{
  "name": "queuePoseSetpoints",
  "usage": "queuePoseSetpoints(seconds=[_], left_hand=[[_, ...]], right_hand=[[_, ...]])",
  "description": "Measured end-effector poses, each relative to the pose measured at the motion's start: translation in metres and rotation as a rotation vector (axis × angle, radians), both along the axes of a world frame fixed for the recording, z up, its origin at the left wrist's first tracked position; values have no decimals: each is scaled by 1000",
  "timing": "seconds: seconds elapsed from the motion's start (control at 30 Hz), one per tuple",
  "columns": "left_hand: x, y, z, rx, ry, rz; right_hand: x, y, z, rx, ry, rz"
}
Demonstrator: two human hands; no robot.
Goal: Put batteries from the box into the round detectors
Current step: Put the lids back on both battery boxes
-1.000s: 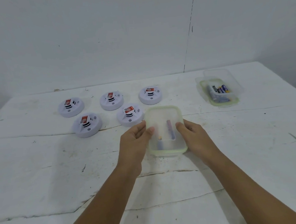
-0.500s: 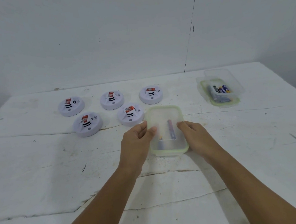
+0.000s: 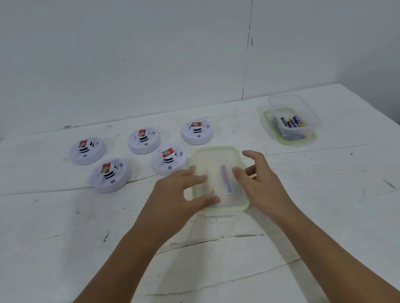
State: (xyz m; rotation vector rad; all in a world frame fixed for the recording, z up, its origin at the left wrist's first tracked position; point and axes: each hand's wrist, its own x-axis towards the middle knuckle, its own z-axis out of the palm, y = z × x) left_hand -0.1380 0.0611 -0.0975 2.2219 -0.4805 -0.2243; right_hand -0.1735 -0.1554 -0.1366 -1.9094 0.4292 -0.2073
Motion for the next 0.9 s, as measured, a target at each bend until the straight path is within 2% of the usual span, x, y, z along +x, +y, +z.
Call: queuePoseSetpoints(seconds=[0.17,0.3,0.4,0.63,0.8,0.9], left_hand=[[18,-16,12,190,87,-217],[35,-46,13,231,36,-267],[52,-72,8,225,12,-263],[103,-127,-5,237,-28,-242],[127,-151,3,301,-71,-197],[136,-162,8,306,-96,-179]], right_hand=[[3,-10,1,25,-36,-112],[14,-30,3,-20,-27,-194],[29,-48,2,-214,-32,-225],[63,-71,3,-635,-45,-138],[97,-86,12,-917,104,-109],[108,-89,22,-1008,176,-132]])
